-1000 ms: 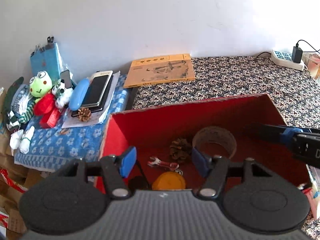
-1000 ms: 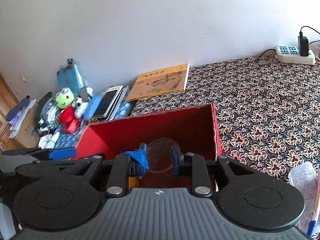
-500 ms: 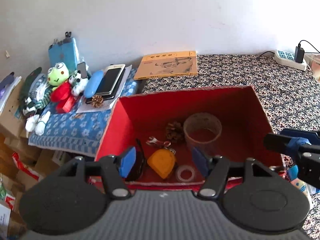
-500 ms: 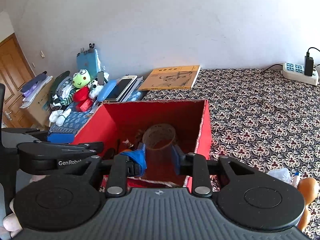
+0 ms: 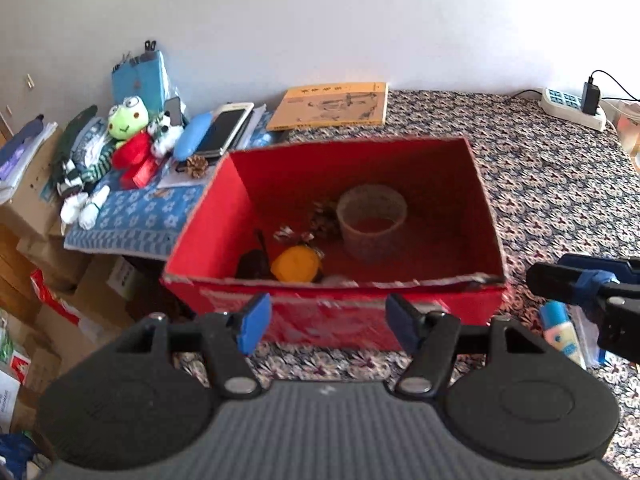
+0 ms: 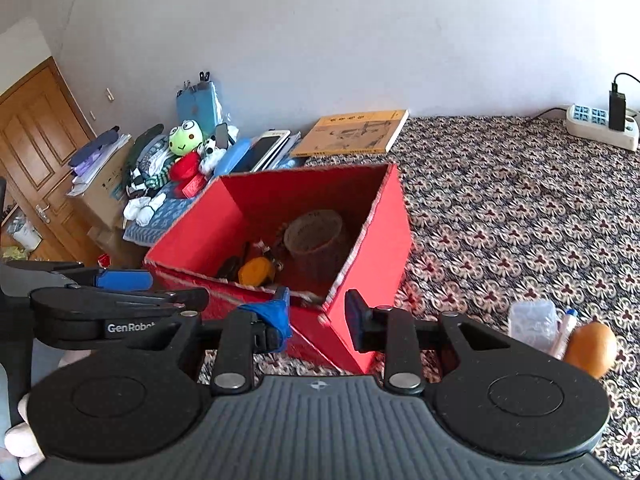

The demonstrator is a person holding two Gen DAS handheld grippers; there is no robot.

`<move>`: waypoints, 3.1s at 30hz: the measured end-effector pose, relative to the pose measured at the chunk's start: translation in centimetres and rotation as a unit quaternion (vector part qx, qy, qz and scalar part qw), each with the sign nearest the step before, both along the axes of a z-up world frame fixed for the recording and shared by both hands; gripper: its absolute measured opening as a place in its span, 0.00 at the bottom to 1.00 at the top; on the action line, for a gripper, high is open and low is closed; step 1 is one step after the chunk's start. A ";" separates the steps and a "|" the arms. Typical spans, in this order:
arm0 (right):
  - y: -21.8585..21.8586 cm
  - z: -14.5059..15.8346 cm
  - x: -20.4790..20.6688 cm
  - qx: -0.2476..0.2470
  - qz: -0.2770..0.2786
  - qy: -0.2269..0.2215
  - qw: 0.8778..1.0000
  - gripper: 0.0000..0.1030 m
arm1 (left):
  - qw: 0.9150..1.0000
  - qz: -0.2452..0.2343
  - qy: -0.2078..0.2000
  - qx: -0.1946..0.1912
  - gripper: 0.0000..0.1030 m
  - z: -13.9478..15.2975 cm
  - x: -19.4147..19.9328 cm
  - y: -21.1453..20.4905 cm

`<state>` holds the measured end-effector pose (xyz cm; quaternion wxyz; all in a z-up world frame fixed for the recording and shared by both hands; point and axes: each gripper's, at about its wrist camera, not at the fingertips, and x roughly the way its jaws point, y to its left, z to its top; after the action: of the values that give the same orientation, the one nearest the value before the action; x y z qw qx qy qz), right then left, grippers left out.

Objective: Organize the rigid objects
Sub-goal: 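Withdraw the left gripper up out of the red box, then reach the right gripper to the white lotion bottle and grasp it, then carry the lotion bottle with the right gripper into the red box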

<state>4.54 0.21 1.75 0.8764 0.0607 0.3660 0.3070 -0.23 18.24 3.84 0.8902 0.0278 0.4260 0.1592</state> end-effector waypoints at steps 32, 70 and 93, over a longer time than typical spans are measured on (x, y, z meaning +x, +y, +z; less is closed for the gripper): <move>-13.4 -8.3 0.0 0.056 -0.090 0.149 0.983 0.13 | 0.960 -0.204 0.078 -0.175 0.89 -10.6 2.5 -12.4; -8.6 -12.3 3.3 0.015 -0.053 0.308 0.950 0.16 | 0.929 -0.264 0.130 -0.224 0.91 -14.3 3.4 -11.6; -8.8 -13.3 1.2 0.093 -0.004 0.272 0.958 0.10 | 0.951 -0.239 0.111 -0.161 0.38 -14.7 2.2 -11.8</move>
<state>5.78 -8.56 -11.52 0.7358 0.2246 0.5599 0.3077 2.02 6.40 -10.87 0.8417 0.0030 0.5233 -0.1328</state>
